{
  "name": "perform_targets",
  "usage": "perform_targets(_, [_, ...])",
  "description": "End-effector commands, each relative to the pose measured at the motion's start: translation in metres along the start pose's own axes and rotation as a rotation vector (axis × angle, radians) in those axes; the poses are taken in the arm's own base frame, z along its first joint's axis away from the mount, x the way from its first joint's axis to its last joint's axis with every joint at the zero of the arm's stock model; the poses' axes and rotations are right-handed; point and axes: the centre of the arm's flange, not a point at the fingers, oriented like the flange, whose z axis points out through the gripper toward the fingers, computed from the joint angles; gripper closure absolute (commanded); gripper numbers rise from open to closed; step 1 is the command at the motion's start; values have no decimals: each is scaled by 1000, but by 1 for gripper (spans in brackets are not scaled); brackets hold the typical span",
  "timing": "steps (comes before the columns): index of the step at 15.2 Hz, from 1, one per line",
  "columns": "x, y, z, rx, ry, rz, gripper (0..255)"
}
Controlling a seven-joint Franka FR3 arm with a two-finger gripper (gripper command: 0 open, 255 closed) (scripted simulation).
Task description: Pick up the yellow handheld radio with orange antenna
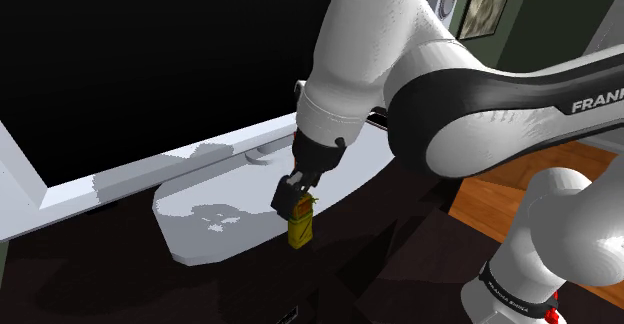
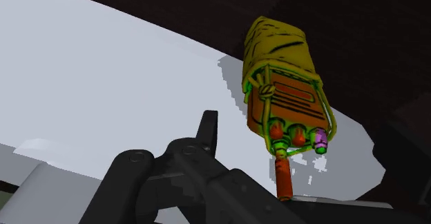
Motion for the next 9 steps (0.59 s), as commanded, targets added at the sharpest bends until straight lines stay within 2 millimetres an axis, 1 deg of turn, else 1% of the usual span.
perform_targets(1, [-3, 0, 6, 0, 1, 0, 0])
perform_targets(2, [-3, 0, 7, 0, 1, 0, 0])
perform_targets(3, [-3, 0, 8, 0, 1, 0, 255])
perform_targets(9, [-3, 0, 8, 0, 1, 0, 255])
